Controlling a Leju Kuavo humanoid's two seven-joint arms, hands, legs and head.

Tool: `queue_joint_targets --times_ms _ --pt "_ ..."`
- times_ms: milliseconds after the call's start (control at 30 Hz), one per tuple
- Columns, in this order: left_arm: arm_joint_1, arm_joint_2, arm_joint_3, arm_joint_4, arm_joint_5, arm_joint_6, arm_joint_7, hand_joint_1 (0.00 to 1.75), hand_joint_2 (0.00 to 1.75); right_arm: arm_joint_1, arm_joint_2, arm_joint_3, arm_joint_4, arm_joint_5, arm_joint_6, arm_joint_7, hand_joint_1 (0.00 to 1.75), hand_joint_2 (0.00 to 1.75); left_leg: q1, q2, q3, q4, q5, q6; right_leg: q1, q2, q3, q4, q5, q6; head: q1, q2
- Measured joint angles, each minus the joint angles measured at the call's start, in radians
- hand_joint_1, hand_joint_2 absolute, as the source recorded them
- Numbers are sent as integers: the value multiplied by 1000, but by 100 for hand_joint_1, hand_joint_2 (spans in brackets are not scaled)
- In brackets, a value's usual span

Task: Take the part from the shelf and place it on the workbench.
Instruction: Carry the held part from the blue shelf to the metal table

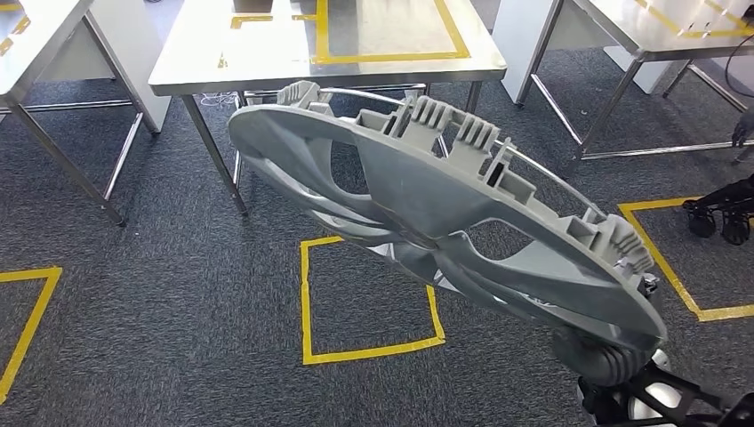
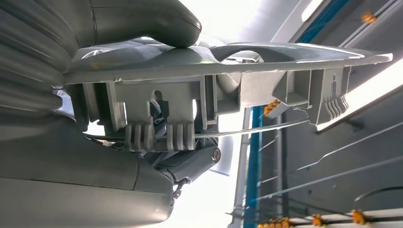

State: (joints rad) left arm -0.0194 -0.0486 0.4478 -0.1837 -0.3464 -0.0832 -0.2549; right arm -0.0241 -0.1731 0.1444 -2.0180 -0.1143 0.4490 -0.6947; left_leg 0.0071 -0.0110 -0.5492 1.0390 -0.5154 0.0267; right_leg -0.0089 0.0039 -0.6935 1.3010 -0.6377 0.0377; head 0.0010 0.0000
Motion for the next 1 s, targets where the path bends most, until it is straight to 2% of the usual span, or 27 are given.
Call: queue_joint_targets --times_ms 33,67,100,133,167,200,233,300,333,367,433,467,500,533,567,600,633,667,700,800,867,900,967,1000 --pt "1 -1 1 0 -1 0 0 0 0 4 0 1 0 4 -7 0 175 175 0 -4 10 0 -8 -2 -1 0 -9 -18 22 1 1 0" --pt "2 -2 3 0 -1 0 0 0 0 8 0 2 0 9 -12 0 175 175 1 -10 22 0 -16 -4 -3 2 -1 -69 64 1 2 0" --pt "1 -3 4 0 -2 0 0 0 0 11 0 4 0 14 -17 0 175 175 2 -14 32 0 -26 -7 -5 8 14 -137 120 1 3 0" --pt "-1 -5 5 0 -2 0 0 0 0 14 0 7 0 20 -22 0 175 175 2 -21 42 0 -34 -10 -4 15 28 -193 157 -1 4 0" --pt "-3 -6 6 0 -2 0 1 0 0 16 0 12 0 25 -27 -1 175 175 3 -26 47 -1 -42 -16 -2 21 40 -232 178 -6 5 0" --pt "-4 -6 6 0 -2 1 1 0 0 18 0 15 -1 28 -30 -1 175 175 3 -31 52 0 -46 -22 0 26 45 -249 186 -13 6 0" --pt "-5 -6 6 0 -2 1 2 0 0 20 0 18 -1 30 -33 -1 175 175 2 -35 57 0 -47 -29 3 24 48 -250 177 -22 7 0" --pt "-4 -6 7 -1 -3 1 3 0 0 20 -1 21 -2 31 -34 0 175 175 2 -33 61 12 -48 -40 1 15 66 -257 182 -39 6 0" --pt "-4 -6 7 -1 -4 1 4 0 0 19 -1 22 -2 30 -34 0 175 175 1 -26 50 36 -52 -44 0 8 77 -260 178 -47 4 0" --pt "-6 -6 7 -1 -4 1 4 0 0 18 -1 23 -3 29 -34 -1 175 175 2 -18 28 74 -62 -47 -1 2 87 -263 174 -53 0 0" --pt "-8 -6 7 -1 -4 1 4 0 0 18 -1 27 -2 27 -34 -1 175 175 2 -5 -50 193 -105 -52 0 -11 102 -266 160 -61 -6 0" --pt "-8 -6 7 -1 -4 1 4 0 0 18 -1 29 -2 26 -35 -1 175 175 3 -4 -90 243 -126 -54 0 -16 110 -266 152 -61 -8 0" --pt "-6 -6 7 -1 -4 1 5 0 0 19 -1 30 -2 25 -35 0 175 175 3 -3 -120 269 -134 -56 0 -19 120 -266 142 -60 -9 0" --pt "-3 -6 7 -1 -4 1 6 0 0 19 -1 32 -2 23 -35 0 175 175 3 -1 -131 259 -119 -56 0 -21 132 -266 133 -59 -11 0" --pt "-2 -5 7 -1 -5 1 8 0 0 19 -2 34 -2 21 -35 -1 175 175 3 1 -128 219 -83 -56 0 -23 145 -266 123 -57 -12 0" --pt "0 -5 7 0 -5 1 9 0 0 19 -2 36 -2 19 -35 -1 175 175 3 5 -113 154 -29 -53 0 -25 157 -266 113 -55 -13 0" --pt "1 -4 7 0 -6 1 10 0 0 19 -2 38 -2 18 -35 -1 175 175 1 11 -100 94 11 -49 1 -28 170 -265 103 -51 -14 0" --pt "1 -4 7 1 -7 1 10 0 0 19 -2 39 -2 17 -35 -1 175 175 -1 16 -90 50 36 -43 2 -30 178 -265 95 -47 -14 0" --pt "0 -4 7 1 -7 1 10 0 0 19 -2 39 -1 17 -35 -1 175 175 -3 19 -84 26 50 -37 4 -30 182 -266 87 -40 -15 0" --pt "-1 -5 7 1 -8 1 10 0 0 18 -2 41 -2 14 -31 0 175 175 -3 14 -69 17 47 -15 4 -28 191 -255 82 -20 -14 0" --pt "-3 -6 7 0 -8 1 10 0 0 15 -2 42 -2 12 -27 0 175 175 1 8 -50 9 41 -3 1 -21 170 -204 70 -10 -10 0" --pt "-4 -6 7 0 -9 1 10 0 0 12 -2 43 -2 11 -26 -1 175 175 1 6 -43 6 37 1 -1 -18 140 -155 54 -6 -7 0" --pt "-6 -5 8 -1 -11 2 8 0 0 7 -3 44 -2 9 -25 -1 175 175 1 2 -33 6 25 5 -2 -15 54 -37 11 1 -3 0" --pt "-5 -5 8 -1 -12 2 8 0 0 6 -3 44 -2 7 -24 -1 175 175 0 -1 -26 6 18 5 -2 -14 18 -1 1 2 -2 0"
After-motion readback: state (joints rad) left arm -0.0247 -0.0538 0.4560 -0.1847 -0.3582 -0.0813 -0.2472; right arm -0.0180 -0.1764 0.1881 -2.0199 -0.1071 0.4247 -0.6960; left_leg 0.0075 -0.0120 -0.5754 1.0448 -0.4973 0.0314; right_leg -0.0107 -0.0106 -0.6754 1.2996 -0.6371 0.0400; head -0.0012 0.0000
